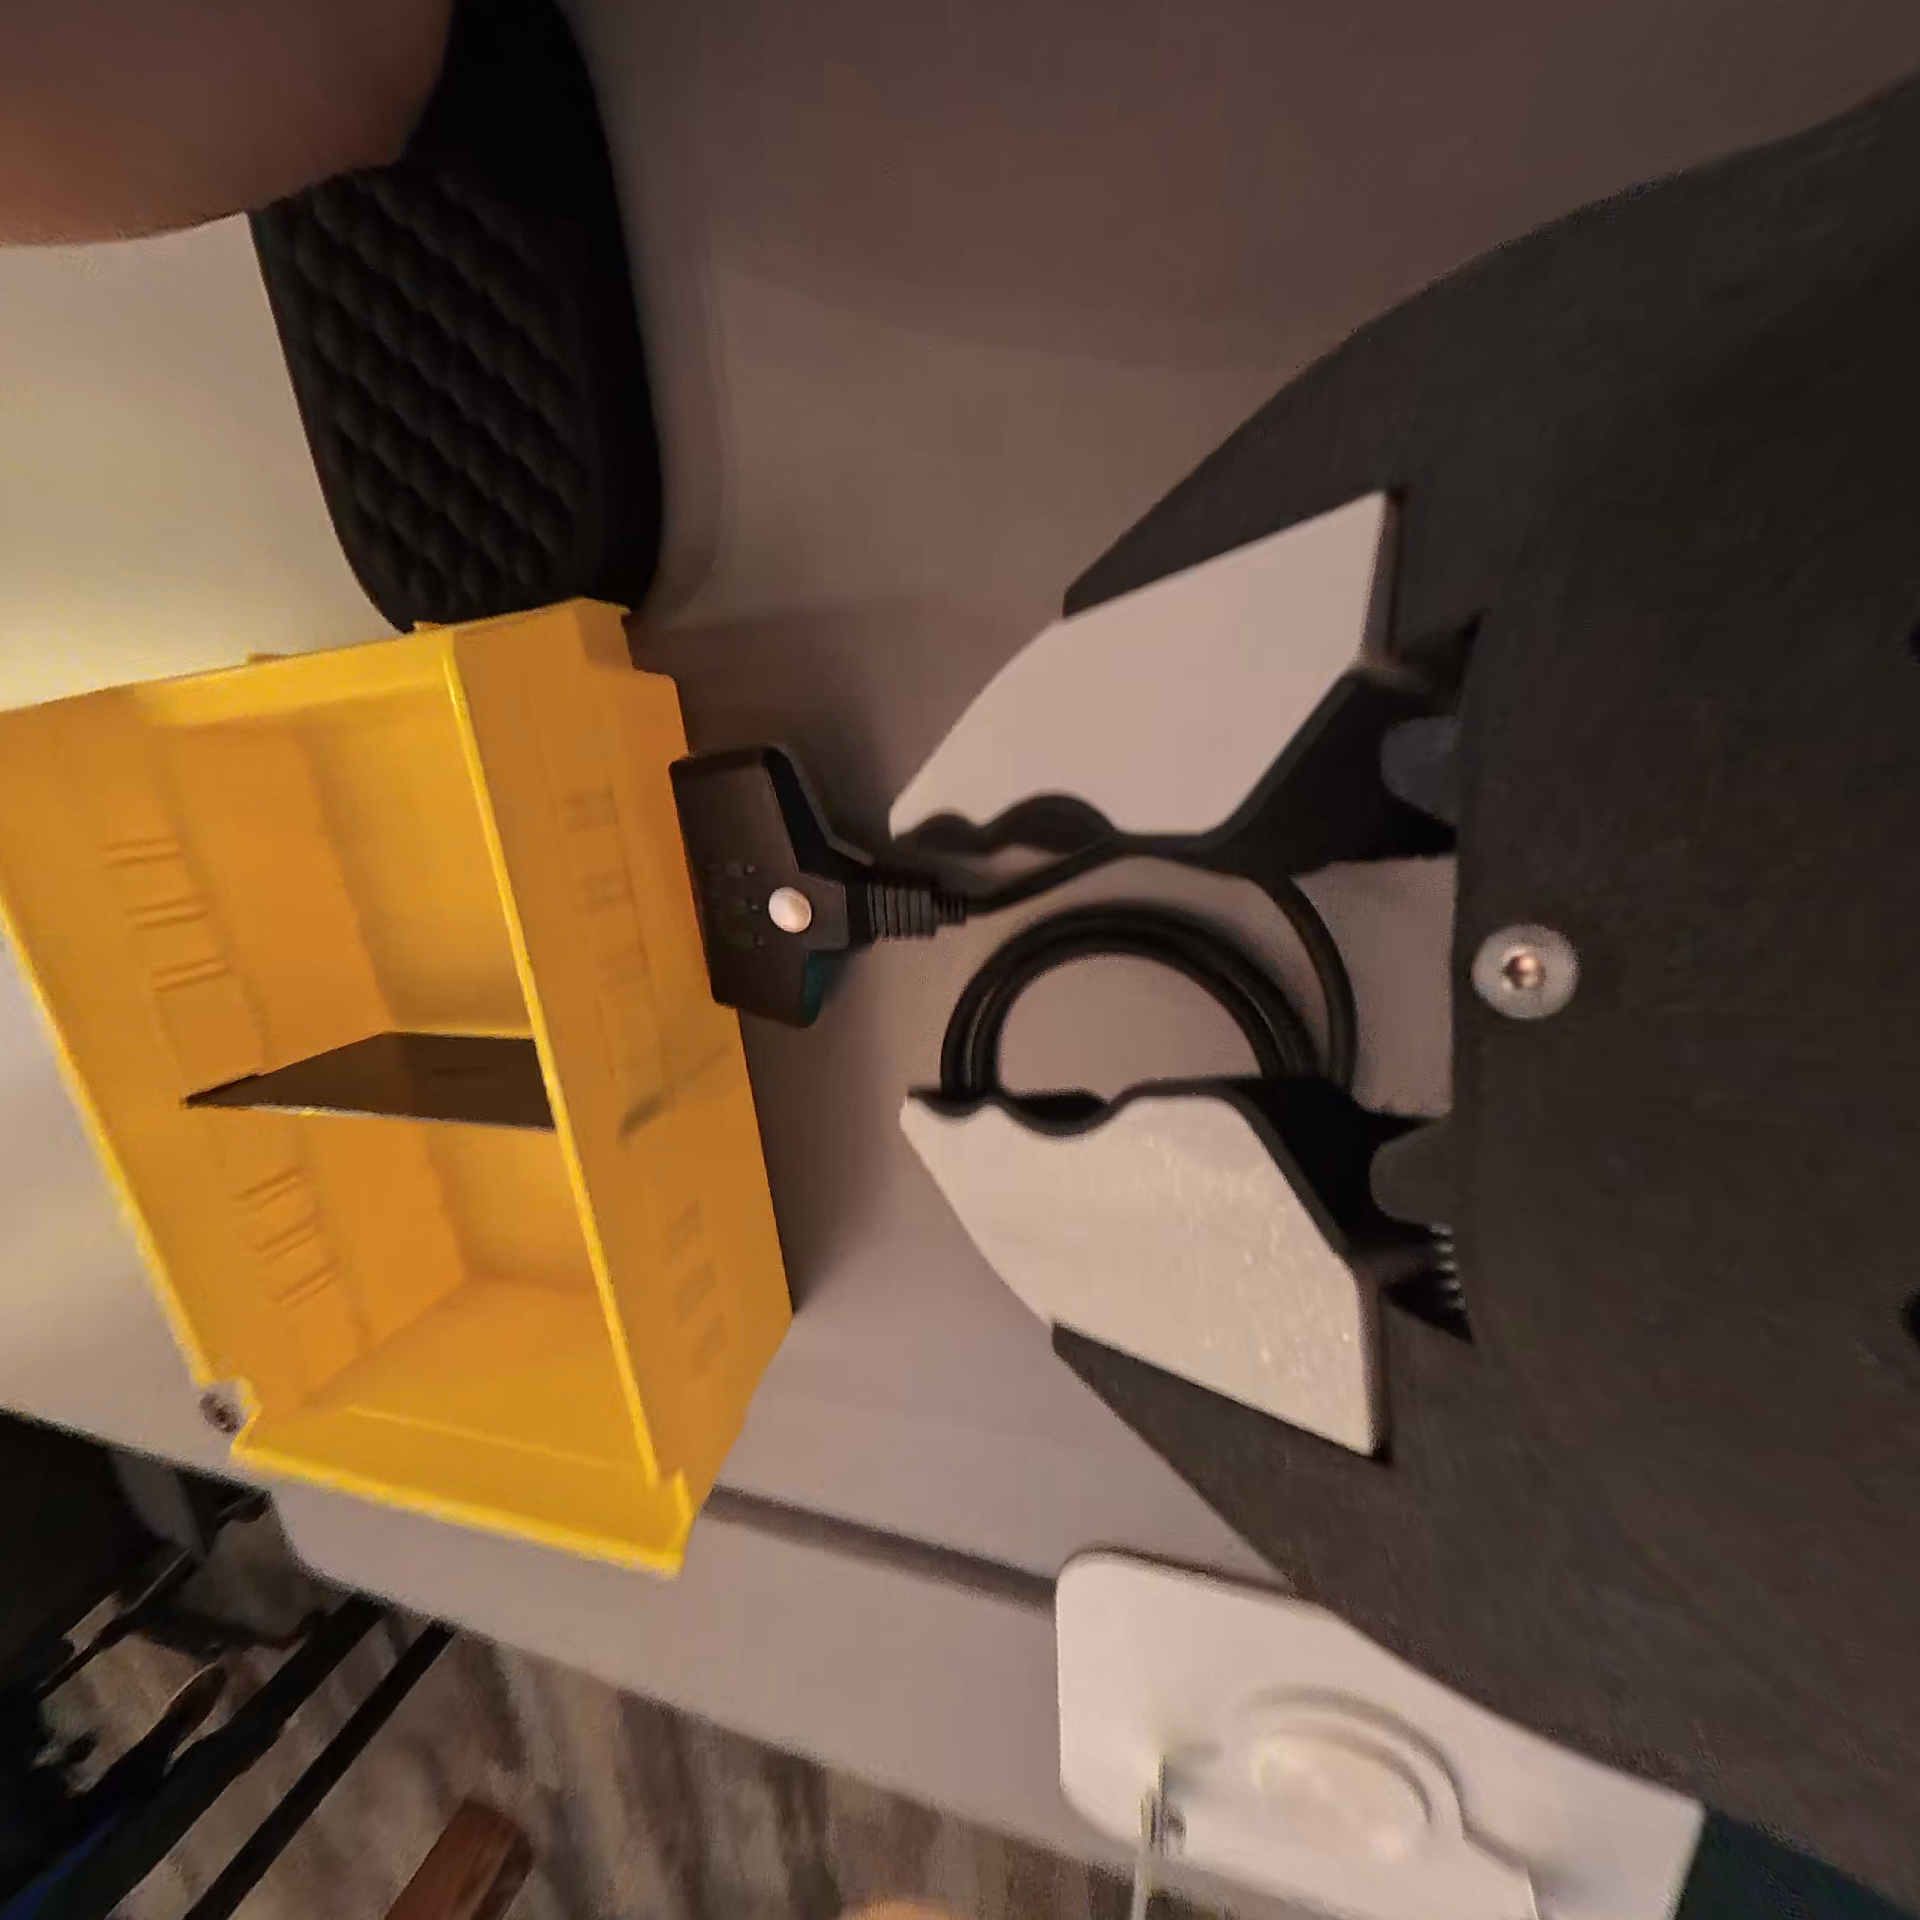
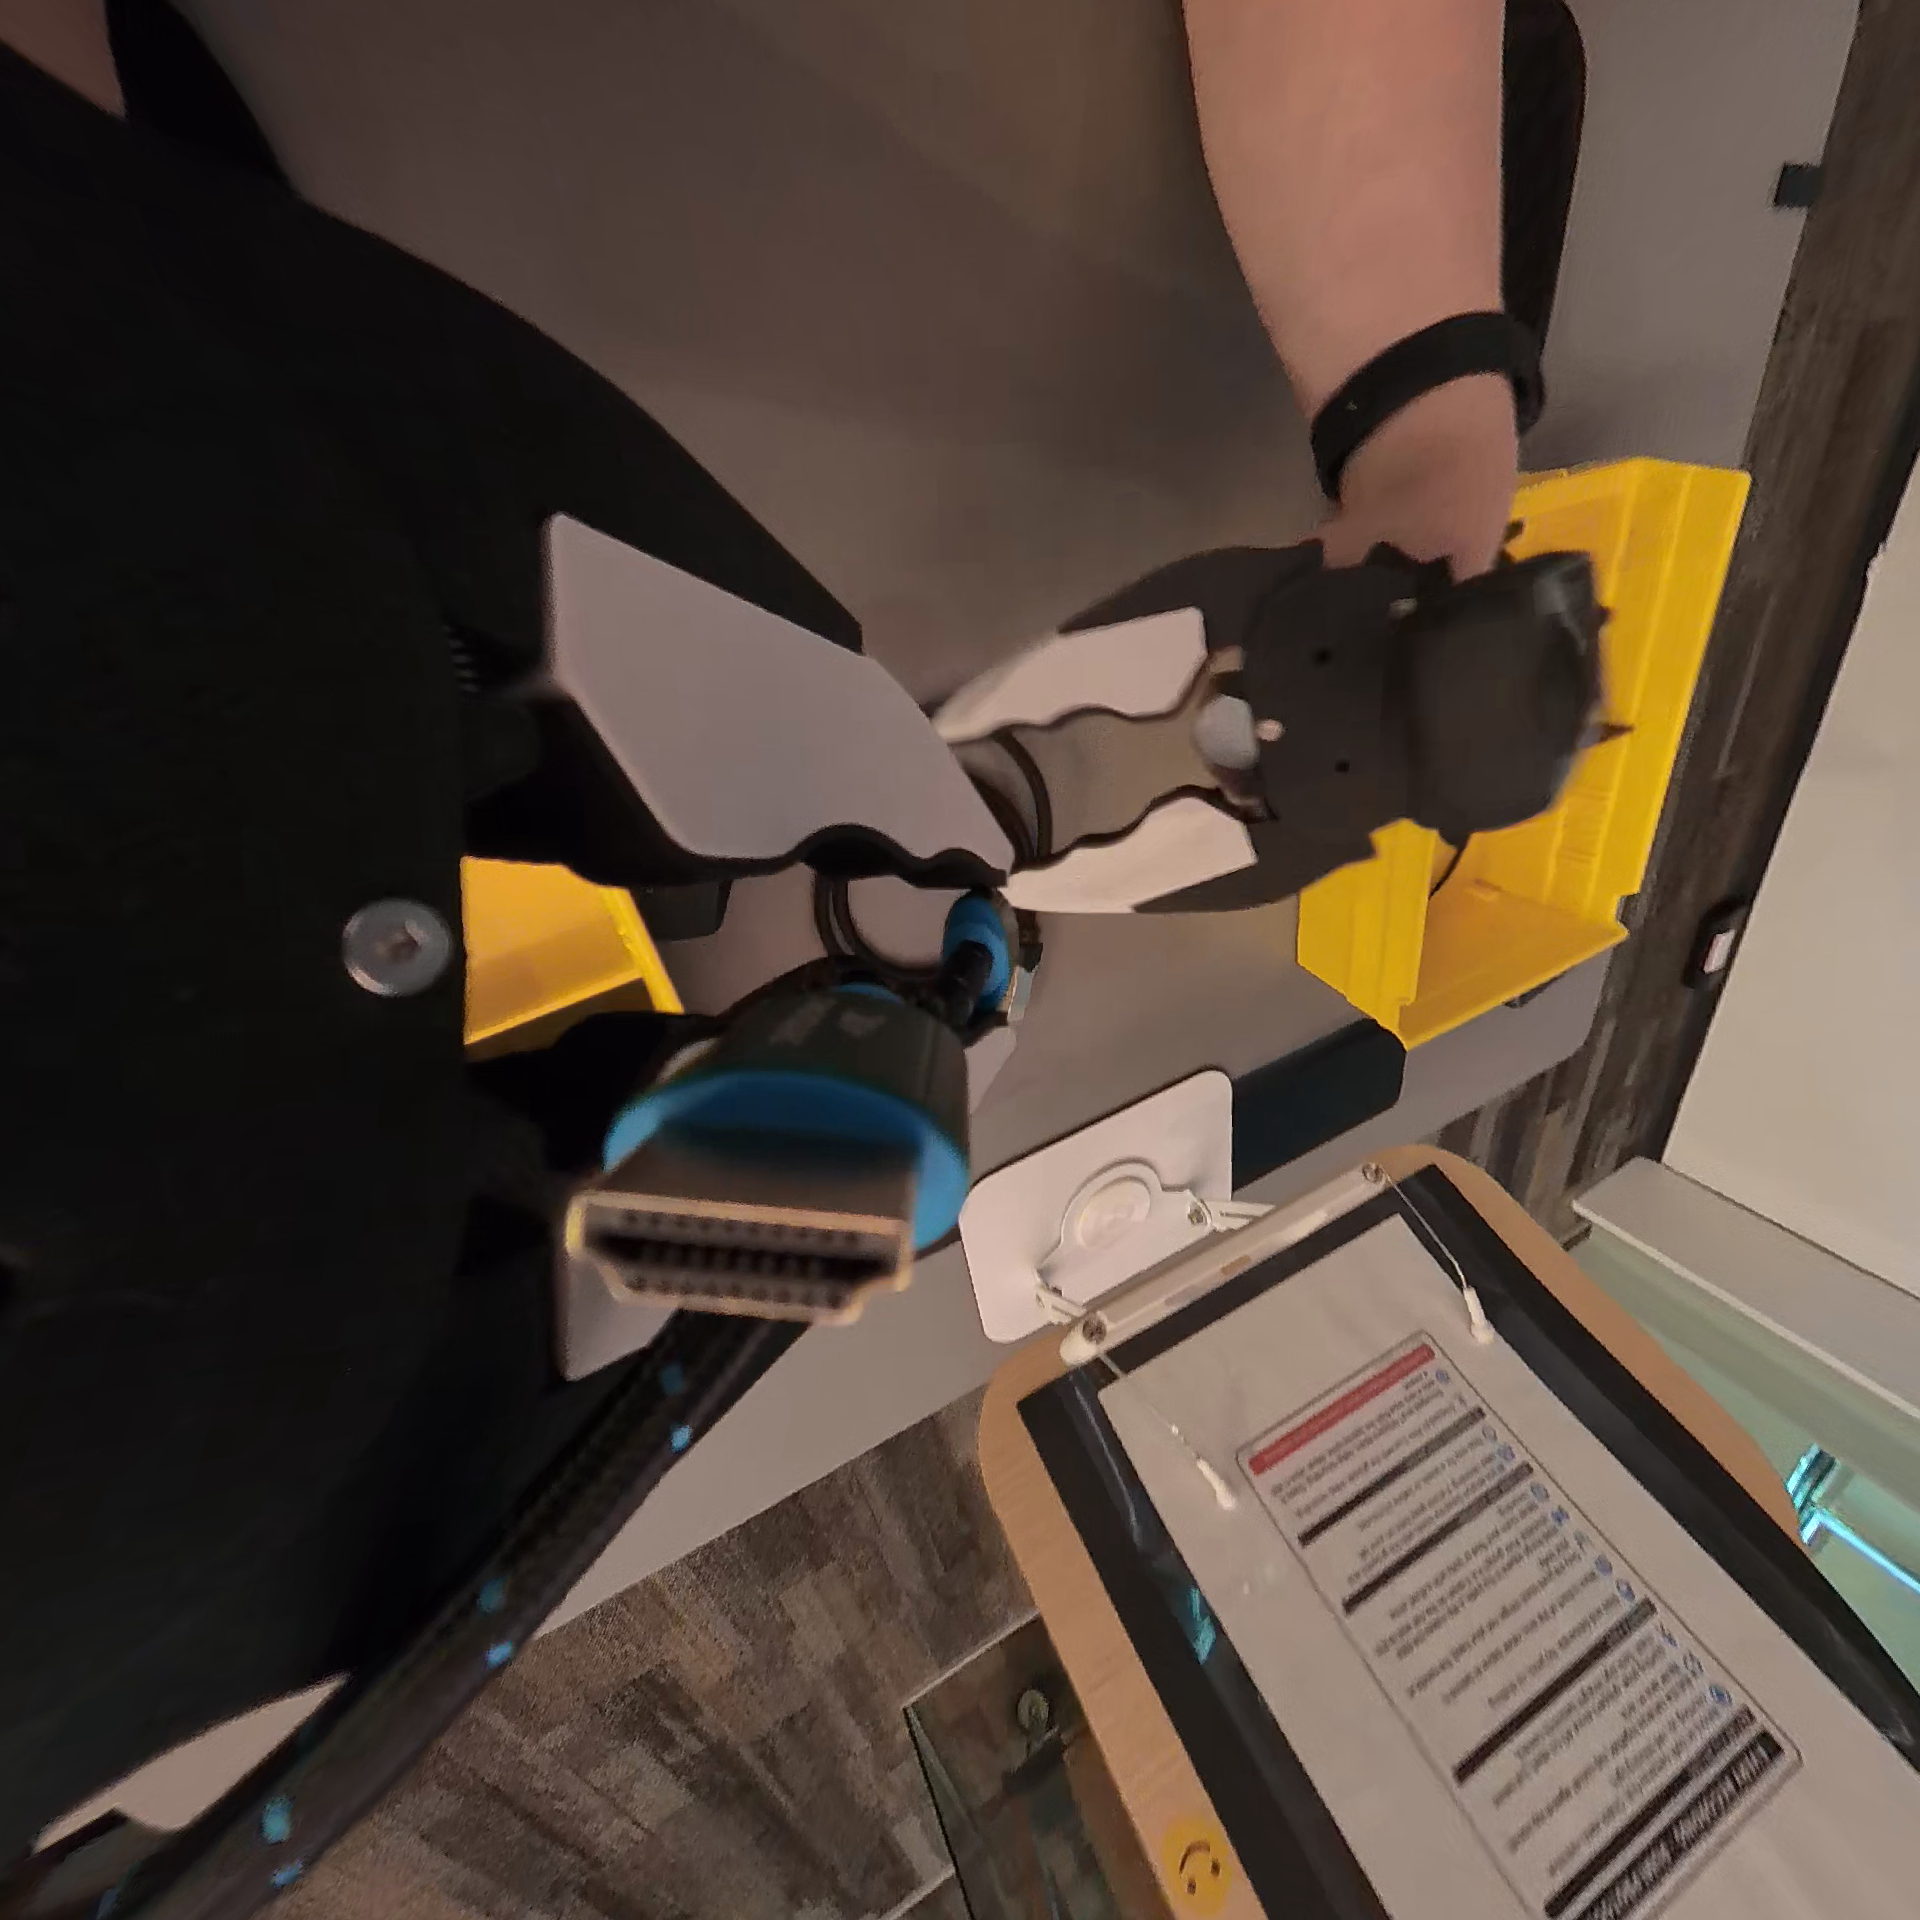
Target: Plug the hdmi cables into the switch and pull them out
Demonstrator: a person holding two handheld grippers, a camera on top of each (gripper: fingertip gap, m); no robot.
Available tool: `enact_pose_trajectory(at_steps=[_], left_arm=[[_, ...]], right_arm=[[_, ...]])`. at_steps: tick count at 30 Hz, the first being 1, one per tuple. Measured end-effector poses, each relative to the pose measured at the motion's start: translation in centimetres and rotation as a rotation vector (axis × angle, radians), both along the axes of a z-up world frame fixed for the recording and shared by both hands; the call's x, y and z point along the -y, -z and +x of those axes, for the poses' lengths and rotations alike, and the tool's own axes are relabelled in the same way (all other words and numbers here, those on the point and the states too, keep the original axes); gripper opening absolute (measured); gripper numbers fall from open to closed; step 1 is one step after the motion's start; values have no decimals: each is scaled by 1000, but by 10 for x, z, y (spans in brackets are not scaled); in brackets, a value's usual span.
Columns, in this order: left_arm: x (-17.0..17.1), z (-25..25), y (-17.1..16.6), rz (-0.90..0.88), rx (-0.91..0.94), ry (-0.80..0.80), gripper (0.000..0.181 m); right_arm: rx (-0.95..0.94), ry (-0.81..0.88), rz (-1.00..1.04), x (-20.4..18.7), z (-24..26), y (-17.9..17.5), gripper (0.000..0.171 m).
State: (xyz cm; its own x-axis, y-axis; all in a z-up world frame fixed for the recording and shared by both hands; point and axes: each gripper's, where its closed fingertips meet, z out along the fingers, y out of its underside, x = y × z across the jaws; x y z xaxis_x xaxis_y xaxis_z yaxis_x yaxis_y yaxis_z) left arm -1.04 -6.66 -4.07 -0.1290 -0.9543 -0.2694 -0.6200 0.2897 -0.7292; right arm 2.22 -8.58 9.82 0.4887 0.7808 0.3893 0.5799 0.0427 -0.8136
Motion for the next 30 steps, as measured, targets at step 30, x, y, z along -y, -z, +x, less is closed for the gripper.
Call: enact_pose_trajectory(at_steps=[30], left_arm=[[-21,89,99,939,-148,-164,34]], right_arm=[[-184,95,247,58,69,-63,22]])
